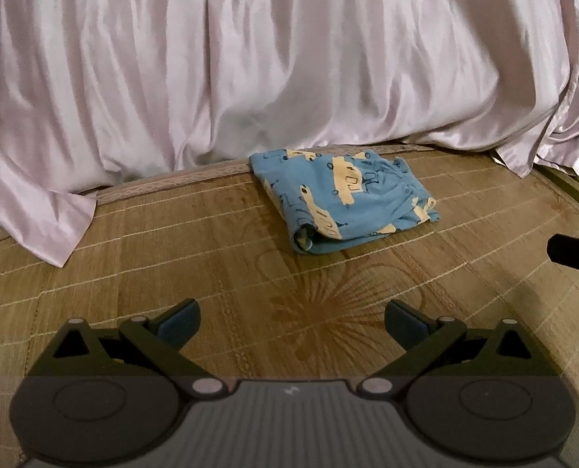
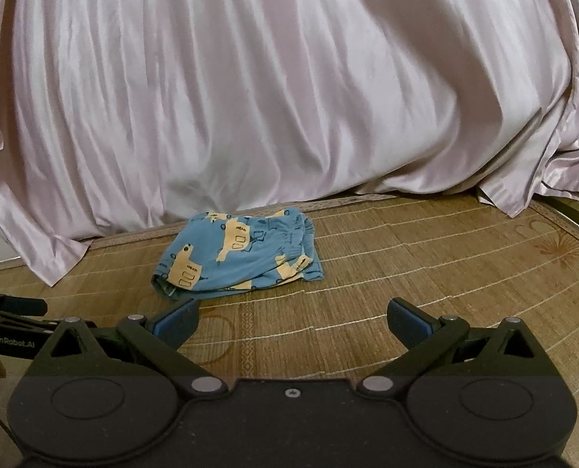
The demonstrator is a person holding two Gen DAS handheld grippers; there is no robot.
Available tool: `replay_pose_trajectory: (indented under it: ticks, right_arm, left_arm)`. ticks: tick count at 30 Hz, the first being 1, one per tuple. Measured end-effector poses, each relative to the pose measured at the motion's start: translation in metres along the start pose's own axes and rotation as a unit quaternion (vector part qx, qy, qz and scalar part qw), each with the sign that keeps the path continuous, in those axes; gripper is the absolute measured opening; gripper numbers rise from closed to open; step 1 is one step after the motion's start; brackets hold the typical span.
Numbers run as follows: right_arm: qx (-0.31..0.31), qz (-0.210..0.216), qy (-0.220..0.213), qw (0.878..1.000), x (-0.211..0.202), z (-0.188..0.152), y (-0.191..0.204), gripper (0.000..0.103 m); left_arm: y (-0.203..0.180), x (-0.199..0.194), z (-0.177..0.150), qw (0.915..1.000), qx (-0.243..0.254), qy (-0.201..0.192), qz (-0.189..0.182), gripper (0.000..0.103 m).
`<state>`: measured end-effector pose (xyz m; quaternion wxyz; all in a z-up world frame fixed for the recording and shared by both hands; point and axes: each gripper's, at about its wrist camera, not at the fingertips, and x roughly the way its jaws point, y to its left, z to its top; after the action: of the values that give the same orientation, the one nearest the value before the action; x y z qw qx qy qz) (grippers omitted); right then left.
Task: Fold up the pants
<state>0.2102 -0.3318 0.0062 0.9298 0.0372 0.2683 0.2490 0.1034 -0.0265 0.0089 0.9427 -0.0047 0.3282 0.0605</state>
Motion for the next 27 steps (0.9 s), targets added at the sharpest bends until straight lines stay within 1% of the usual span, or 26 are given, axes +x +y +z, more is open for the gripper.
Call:
replay_pose_trajectory:
  ticks: [10, 27]
  right_arm:
    - [-0.013, -0.005, 0.003, 1.000, 0.0006, -0.0005, 0.0026, 0.102]
    - [-0.013, -0.006, 0.011, 1.000, 0.0027, -0.0024, 0.0016, 0.102]
  left_arm:
    - [-0.0007, -0.0004, 0.0000, 1.0000, 0.002, 0.001, 0.000, 0.103]
    - [0.0028, 0.0002, -0.0023, 1.0000, 0.000, 0.008, -0.004, 0.103]
